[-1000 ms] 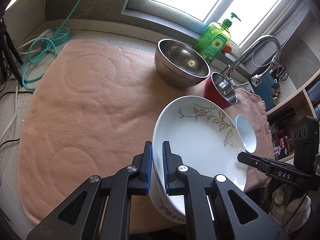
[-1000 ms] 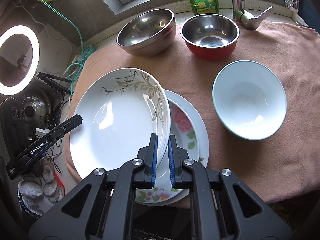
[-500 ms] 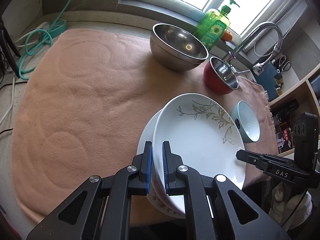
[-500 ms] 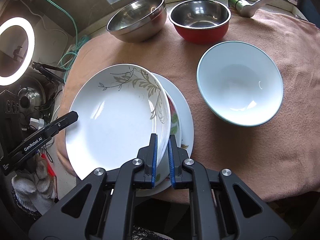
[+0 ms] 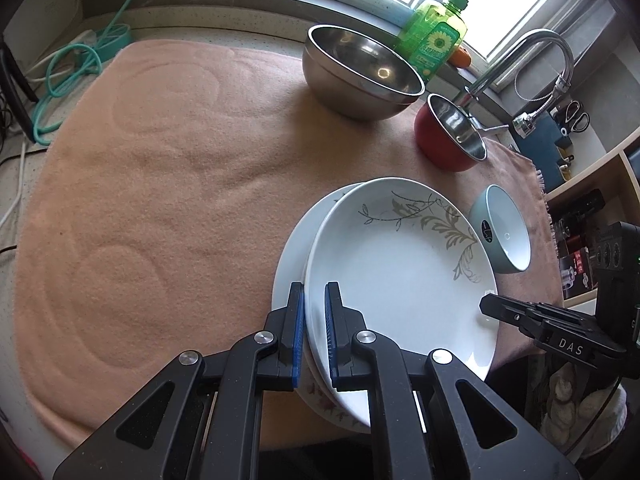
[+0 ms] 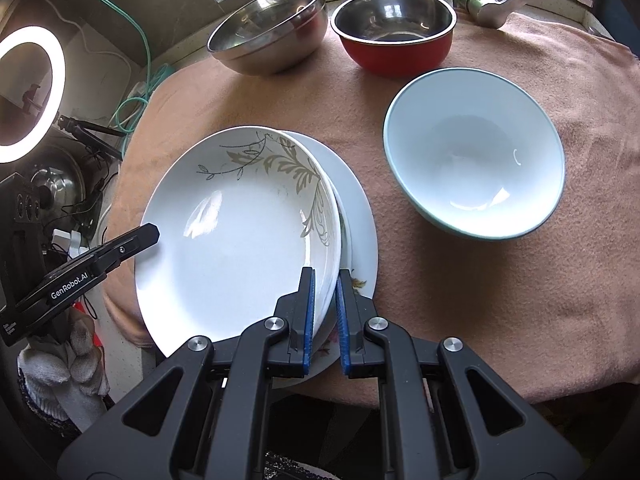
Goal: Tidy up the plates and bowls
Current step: 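Lower the gold-leaf plate onto the pink plate stack, then open the right gripper and release the gold-leaf plate, then move the open right gripper to the large steel bowl's rim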
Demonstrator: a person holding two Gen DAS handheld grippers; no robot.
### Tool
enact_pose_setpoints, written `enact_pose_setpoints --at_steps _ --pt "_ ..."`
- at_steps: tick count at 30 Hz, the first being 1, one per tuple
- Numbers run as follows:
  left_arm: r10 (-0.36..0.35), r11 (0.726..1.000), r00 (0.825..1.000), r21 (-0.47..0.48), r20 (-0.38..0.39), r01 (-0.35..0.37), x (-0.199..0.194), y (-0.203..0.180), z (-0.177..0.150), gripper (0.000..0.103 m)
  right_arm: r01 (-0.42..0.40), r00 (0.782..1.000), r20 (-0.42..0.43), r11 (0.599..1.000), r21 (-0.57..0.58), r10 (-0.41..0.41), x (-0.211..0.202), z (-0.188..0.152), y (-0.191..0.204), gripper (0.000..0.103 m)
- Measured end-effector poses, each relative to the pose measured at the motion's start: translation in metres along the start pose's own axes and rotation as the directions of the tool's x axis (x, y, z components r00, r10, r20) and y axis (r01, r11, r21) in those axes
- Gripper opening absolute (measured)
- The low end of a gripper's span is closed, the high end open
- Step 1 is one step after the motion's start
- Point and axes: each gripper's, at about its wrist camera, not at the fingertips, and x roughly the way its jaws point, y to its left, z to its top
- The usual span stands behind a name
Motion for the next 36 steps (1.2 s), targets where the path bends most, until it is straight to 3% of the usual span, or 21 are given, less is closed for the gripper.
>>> enact_pose_setpoints --at_steps 17,26,31,32,35,36 --pt "0.008 0.999 1.000 0.037 -0.018 -0.007 0.002 -0.005 -0.001 0.009 0.006 1.000 -0.009 1.000 -0.019 -0.006 0.001 -0.001 0.002 0.017" --pt "-0.003 0.999 1.000 0.033 -0.011 0.003 -0.002 -0.002 0.000 0.011 0.022 1.000 0.009 0.999 -0.042 -0.022 -0.004 -0.003 0.008 0.029" --pt "-0.009 0.999 1.000 0.032 0.010 0.009 -0.011 -0.001 0.002 0.014 0.041 0.998 0.046 0.998 -0.047 -0.039 -0.015 0.000 0.009 0.050" --pt "-0.008 0.999 1.000 0.035 0.012 0.007 -0.012 -0.002 0.002 0.016 0.041 0.998 0.051 0.998 -0.045 -0.039 -0.017 0.001 0.009 0.052" --pt "-0.016 0.999 1.000 0.032 0.024 0.015 -0.016 -0.001 0.004 0.044 0.043 0.997 0.073 0.998 -0.047 -0.040 -0.023 0.004 0.010 0.068" --pt "-0.023 0.999 0.999 0.035 0.027 0.022 -0.017 -0.002 0.005 0.046 0.042 0.996 0.085 0.998 -0.049 -0.037 -0.026 0.006 0.010 0.073"
